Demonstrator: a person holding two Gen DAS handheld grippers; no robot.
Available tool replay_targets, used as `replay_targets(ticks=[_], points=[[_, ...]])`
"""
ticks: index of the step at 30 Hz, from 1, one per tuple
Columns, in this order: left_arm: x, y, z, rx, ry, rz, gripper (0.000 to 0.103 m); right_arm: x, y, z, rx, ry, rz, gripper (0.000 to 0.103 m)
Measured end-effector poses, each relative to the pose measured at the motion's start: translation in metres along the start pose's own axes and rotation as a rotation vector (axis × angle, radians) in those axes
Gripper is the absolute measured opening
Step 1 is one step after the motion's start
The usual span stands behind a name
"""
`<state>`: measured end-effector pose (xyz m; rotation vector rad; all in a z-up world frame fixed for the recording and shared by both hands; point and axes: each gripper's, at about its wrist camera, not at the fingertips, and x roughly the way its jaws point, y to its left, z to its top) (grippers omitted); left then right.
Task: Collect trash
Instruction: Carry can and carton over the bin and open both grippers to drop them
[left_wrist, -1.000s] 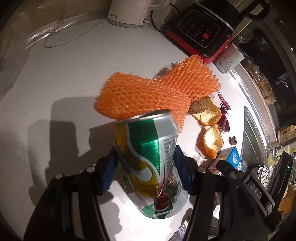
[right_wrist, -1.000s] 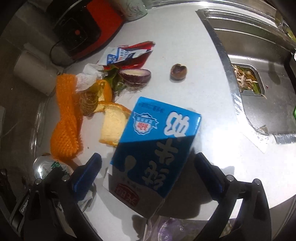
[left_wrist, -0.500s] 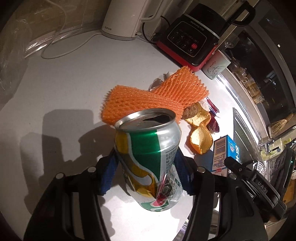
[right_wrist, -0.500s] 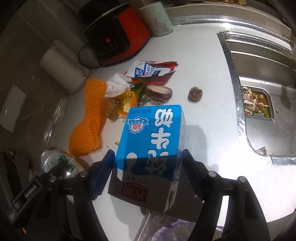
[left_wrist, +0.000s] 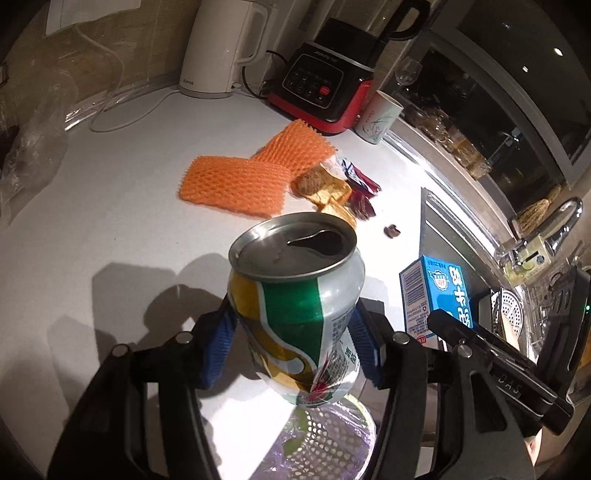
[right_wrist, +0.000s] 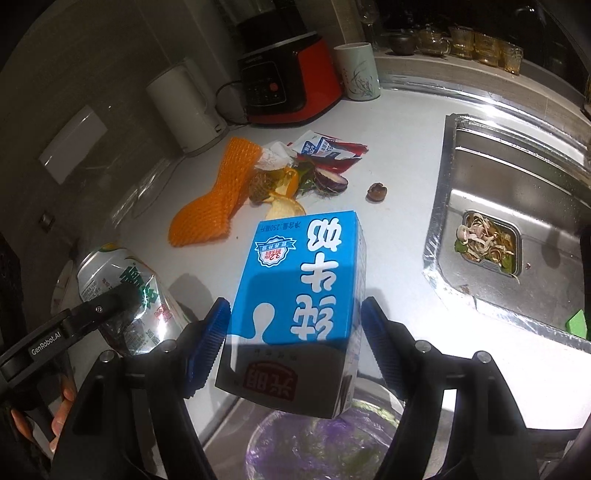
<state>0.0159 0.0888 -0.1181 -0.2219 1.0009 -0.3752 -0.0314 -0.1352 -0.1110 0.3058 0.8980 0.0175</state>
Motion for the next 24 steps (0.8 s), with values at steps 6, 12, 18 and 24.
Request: replay_targets(ticks=[6,12,18,24], points=[[-0.019,-0.035,-0.086,-0.003,0.05,0.012,0.055,-0.041,-0.023,-0.058,-0.036,0.026,0.029,0.073],[0.001,-0.051,-0.166,-0.004,0.123,0.053,0.055,-0.051,-0.037,-0.107,-0.071,0.066,0.028,0.073],[0.043,-0.044,-0.215,0.004,0.214,0.132,0.055,-0.057,-0.042,-0.139,-0.091,0.072,-0.002,0.073],[0.058,-0.036,-0.231,0.032,0.244,0.199,0.07,-0.054,-0.046,-0.153,-0.107,0.08,-0.015,0.073]])
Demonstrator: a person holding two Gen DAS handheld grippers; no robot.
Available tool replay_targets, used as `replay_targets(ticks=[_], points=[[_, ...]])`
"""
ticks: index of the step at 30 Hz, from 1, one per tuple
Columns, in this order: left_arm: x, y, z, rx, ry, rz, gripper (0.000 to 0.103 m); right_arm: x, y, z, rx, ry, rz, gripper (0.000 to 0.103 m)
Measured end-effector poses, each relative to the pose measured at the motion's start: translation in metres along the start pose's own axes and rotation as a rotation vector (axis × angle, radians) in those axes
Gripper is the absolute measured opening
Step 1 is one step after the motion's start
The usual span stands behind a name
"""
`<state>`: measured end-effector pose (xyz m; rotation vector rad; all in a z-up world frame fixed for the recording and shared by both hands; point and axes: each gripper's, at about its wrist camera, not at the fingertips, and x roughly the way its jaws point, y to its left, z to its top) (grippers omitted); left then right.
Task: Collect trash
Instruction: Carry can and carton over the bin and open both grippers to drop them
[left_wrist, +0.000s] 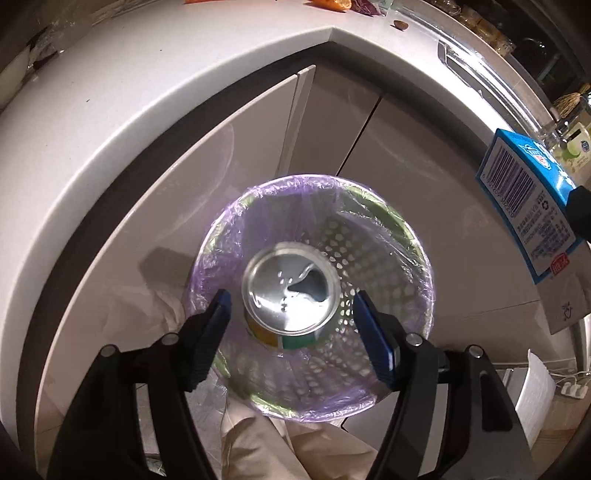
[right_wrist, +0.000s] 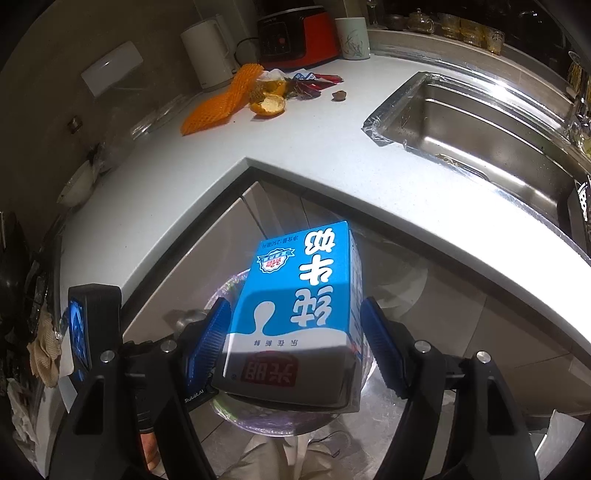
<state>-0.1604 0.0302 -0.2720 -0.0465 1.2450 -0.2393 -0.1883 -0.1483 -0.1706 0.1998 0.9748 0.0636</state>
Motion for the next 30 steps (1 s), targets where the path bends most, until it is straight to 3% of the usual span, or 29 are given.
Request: replay_targets(ticks=[9,11,14,18,21,25,30], points=[[-0.033,-0.002,-0.004,0.045,-0.067,0.05,0.081,0.009,0.004,-0.003,-0.031,-0.003,0.015,0.072],[-0.046,0.0,-0.004,0.047,-0.087,0.056,0.082,0.015,0.006,-0.005,-0.051,0.012,0.022,0.058],[-0.073,0.008,-0.007,0.037,-0.135,0.073,0.09,0.035,0.009,-0.013,-0.075,0.044,0.04,0.057],[-0.097,0.02,-0.008,0.016,-0.176,0.122,0.09,0.069,0.015,-0.028,-0.1,0.1,0.058,0.057],[-0.107,0.027,-0.007,0.011,-0.181,0.147,0.09,0.073,0.021,-0.032,-0.104,0.105,0.077,0.058],[-0.115,0.027,0.003,0.003,-0.193,0.175,0.09,0.054,0.028,-0.027,-0.128,0.069,0.068,0.091],[-0.137,0.03,0.036,-0.032,-0.224,0.138,0.095,0.015,0.029,0.001,-0.14,0.005,0.049,0.101]])
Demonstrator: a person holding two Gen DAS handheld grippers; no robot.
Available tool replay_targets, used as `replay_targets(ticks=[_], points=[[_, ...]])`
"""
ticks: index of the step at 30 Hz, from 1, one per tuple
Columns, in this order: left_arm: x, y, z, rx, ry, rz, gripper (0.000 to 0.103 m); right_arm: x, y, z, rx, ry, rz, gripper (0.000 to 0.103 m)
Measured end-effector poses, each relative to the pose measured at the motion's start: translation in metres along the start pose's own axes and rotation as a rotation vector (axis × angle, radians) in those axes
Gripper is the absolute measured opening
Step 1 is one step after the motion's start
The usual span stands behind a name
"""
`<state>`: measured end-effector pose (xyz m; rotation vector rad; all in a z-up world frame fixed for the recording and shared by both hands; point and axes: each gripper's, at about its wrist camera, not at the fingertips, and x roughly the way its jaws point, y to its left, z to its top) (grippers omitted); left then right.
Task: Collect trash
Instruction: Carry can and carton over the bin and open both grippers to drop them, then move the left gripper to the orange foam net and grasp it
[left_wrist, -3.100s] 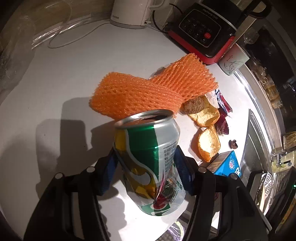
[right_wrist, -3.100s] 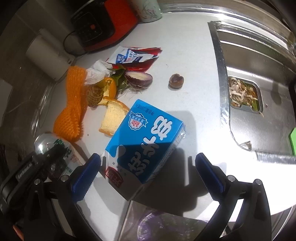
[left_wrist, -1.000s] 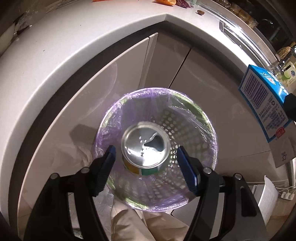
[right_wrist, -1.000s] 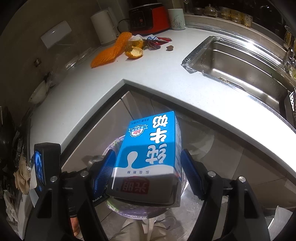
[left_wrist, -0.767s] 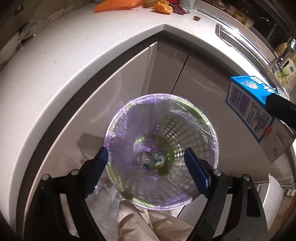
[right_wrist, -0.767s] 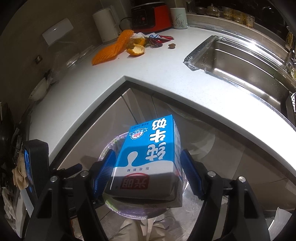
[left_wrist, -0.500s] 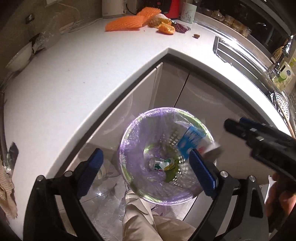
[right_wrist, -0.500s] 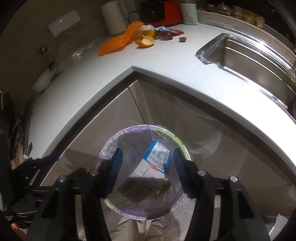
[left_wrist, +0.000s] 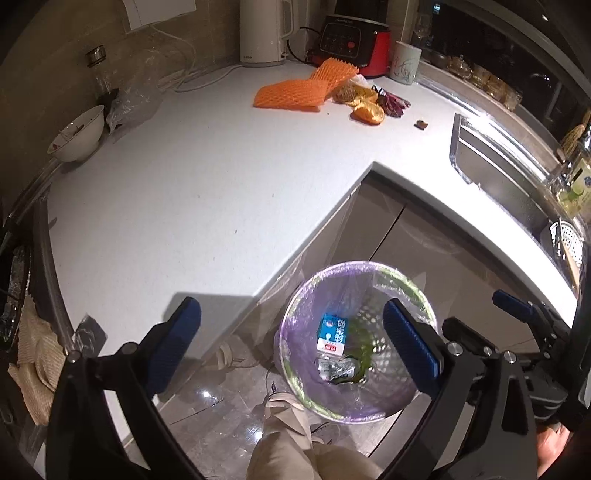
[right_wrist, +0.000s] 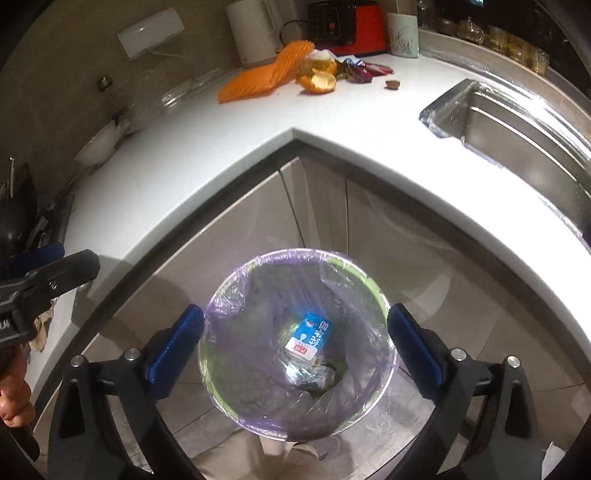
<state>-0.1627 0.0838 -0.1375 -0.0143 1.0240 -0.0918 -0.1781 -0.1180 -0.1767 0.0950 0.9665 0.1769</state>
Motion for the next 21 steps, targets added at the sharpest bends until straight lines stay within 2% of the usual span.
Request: replay_targets(ticks=[4,8,14,21], points=[[0.0,0.0,0.05,-0.03,-0.034,-0.052,0.095,-0.029,-0.002,0.026,0.006,-0.053,-0.01,0.101],[0.021,0.001,0.109,-0.033,-0.069,-0.042,0.095,-0.049,-0.003,0.054,0.015,-0.101,-0.023,0.101],[0.088,0.006,0.19,0.019,-0.082,-0.053,0.095,-0.057,-0.002,0.086,0.028,-0.137,-0.07,0.101],[0.181,0.013,0.24,0.087,-0.011,-0.088,0.095,-0.034,-0.01,0.112,0.075,-0.097,-0.122,0.101]])
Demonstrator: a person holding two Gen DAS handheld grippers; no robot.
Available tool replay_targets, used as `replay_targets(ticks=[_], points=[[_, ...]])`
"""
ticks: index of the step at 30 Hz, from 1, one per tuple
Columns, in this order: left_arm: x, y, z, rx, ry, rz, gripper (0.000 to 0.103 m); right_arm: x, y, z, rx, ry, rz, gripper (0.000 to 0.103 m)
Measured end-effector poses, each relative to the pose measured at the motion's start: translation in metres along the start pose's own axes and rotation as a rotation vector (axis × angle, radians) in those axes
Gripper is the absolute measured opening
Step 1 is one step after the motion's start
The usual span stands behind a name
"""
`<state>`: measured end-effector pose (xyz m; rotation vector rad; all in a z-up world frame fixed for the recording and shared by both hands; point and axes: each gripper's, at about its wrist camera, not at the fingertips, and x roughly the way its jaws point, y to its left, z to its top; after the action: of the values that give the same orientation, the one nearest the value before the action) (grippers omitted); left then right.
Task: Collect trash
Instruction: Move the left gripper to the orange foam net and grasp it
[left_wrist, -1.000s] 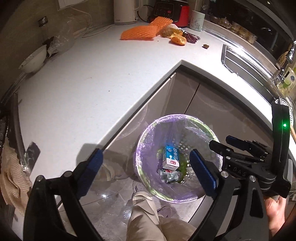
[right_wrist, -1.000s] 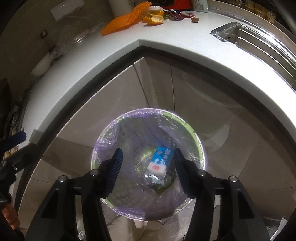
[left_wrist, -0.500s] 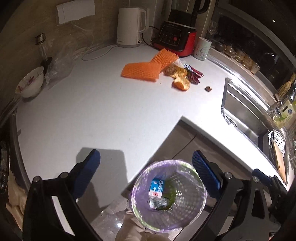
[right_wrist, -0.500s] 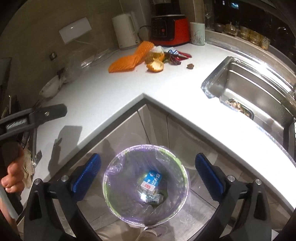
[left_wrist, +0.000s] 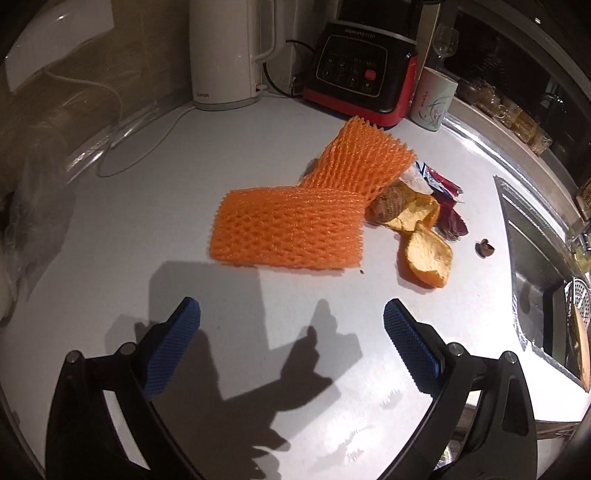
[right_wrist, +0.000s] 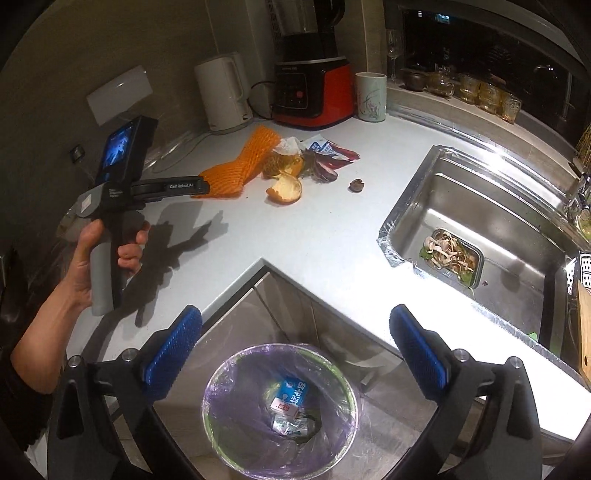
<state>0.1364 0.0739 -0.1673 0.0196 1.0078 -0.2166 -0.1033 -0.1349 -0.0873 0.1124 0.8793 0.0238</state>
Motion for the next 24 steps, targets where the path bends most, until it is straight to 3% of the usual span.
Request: replay_targets(ticks=[7,8,9,12,15,24], points=[[0.041,0.002,0.02,0.054,0.007,-0.011,0.093,0.027,-0.006,0.014,0.035,0.049,-0.03,0.101],[0.043,0.002,0.021,0.064,0.002,-0.013,0.082,0.03,-0.006,0.016,0.037,0.054,-0.031,0.101],[0.046,0.001,0.022,0.079,0.009,-0.016,0.059,0.033,-0.006,0.018,0.04,0.058,-0.031,0.101],[0.057,0.001,0.026,0.089,0.067,-0.071,0.013,0.04,-0.005,0.022,0.041,0.068,-0.019,0.101],[0.052,0.0,0.027,0.098,0.056,-0.082,0.0,0.047,-0.001,0.027,0.035,0.072,-0.004,0.101],[0.002,0.008,0.03,0.107,-0.025,-0.18,0.0,0.075,0.016,0.054,-0.019,0.062,0.034,0.101]])
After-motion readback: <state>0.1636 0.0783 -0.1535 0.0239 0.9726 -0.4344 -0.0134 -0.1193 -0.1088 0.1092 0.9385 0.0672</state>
